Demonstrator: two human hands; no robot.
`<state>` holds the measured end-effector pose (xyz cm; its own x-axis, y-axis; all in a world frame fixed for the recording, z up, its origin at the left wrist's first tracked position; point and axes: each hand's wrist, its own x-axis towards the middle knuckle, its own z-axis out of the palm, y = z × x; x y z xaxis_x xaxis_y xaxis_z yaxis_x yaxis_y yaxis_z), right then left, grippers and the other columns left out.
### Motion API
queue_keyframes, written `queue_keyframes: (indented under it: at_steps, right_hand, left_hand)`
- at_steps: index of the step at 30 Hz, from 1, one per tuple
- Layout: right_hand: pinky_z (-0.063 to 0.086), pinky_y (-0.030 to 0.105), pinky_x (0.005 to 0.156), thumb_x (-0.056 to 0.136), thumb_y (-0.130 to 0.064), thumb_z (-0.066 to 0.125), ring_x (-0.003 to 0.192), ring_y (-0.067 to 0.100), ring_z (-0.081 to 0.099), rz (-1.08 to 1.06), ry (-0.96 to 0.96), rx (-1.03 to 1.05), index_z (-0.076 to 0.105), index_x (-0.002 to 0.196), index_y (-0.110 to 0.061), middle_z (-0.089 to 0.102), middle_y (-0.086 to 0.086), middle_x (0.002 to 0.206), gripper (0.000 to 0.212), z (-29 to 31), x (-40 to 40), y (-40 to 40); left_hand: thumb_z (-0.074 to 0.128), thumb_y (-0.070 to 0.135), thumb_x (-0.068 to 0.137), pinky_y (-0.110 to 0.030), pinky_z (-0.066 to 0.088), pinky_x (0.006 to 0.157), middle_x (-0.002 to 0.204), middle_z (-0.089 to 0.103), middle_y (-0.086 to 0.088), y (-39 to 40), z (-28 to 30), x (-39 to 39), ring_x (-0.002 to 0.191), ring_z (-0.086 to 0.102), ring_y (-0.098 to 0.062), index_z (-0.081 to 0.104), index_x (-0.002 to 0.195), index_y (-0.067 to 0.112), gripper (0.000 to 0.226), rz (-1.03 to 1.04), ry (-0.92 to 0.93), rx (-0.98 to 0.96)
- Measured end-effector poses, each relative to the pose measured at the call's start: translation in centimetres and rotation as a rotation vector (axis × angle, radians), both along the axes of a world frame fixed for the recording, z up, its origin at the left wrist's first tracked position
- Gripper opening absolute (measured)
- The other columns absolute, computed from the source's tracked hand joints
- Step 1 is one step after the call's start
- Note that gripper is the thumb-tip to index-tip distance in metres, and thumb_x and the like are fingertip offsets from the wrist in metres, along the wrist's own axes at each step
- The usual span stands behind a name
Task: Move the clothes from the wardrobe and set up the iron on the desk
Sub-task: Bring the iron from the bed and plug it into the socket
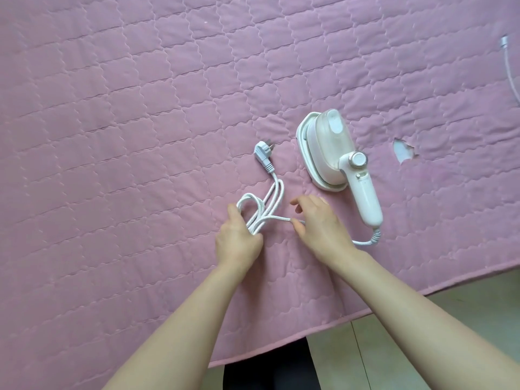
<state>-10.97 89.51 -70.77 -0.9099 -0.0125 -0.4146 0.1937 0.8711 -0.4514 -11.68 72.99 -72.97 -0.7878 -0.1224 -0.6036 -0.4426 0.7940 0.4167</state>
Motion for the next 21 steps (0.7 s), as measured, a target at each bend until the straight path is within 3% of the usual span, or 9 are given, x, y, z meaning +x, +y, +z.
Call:
queue_keyframes:
  at_steps: [5, 8, 13, 17, 21]
  right_hand:
    - [0.05, 0.038, 0.061, 0.084, -0.007, 0.06, 0.095, 0.022, 0.052, -0.04, 0.24, 0.009, 0.062, 0.105, -0.013, 0.059, 0.001, 0.095, 0.022, 3.6, -0.4, 0.9]
    - [0.05, 0.039, 0.066, 0.084, -0.007, 0.06, 0.094, 0.025, 0.054, -0.108, 0.315, 0.027, 0.063, 0.103, -0.013, 0.061, 0.002, 0.095, 0.021, 5.3, -1.0, 2.3]
    - [0.042, 0.033, 0.081, 0.082, -0.004, 0.063, 0.096, 0.029, 0.048, -0.265, 0.427, 0.087, 0.059, 0.114, -0.009, 0.054, 0.01, 0.108, 0.033, 6.4, -1.3, 5.1]
    - [0.038, 0.039, 0.091, 0.086, -0.024, 0.066, 0.107, 0.032, 0.044, -0.414, 0.194, 0.084, 0.044, 0.13, -0.01, 0.046, 0.013, 0.121, 0.051, 5.5, -1.4, 6.7]
    - [0.035, 0.032, 0.083, 0.088, -0.035, 0.062, 0.116, 0.029, 0.047, -0.548, -0.044, -0.083, 0.038, 0.132, -0.012, 0.05, 0.009, 0.129, 0.056, 4.6, -2.3, 7.1]
  left_hand:
    - [0.056, 0.015, 0.065, -0.035, 0.043, 0.062, 0.07, 0.053, -0.001, 0.5, -0.6, -0.5, 0.071, 0.054, -0.03, 0.049, 0.087, 0.012, 0.023, 0.277, -0.17, 0.166]
    - [0.055, 0.009, 0.06, -0.032, 0.04, 0.056, 0.06, 0.051, -0.006, 2.4, -0.1, -0.9, 0.059, 0.047, -0.024, 0.053, 0.067, 0.008, 0.007, 0.522, -0.207, 0.296]
    - [0.058, -0.003, 0.068, -0.024, 0.039, 0.051, 0.072, 0.06, -0.015, 5.1, 0.9, -2.5, 0.054, 0.05, -0.021, 0.063, 0.086, -0.005, 0.019, 0.756, -0.315, 0.482]
    - [0.062, -0.004, 0.072, -0.025, 0.04, 0.052, 0.06, 0.051, -0.007, 6.9, 1.0, -4.2, 0.051, 0.048, -0.02, 0.058, 0.071, 0.008, 0.013, 0.764, -0.353, 0.585]
    - [0.058, -0.008, 0.081, -0.02, 0.048, 0.052, 0.069, 0.066, -0.001, 8.9, 0.9, -5.5, 0.057, 0.058, -0.013, 0.066, 0.082, 0.006, 0.016, 0.79, -0.323, 0.691]
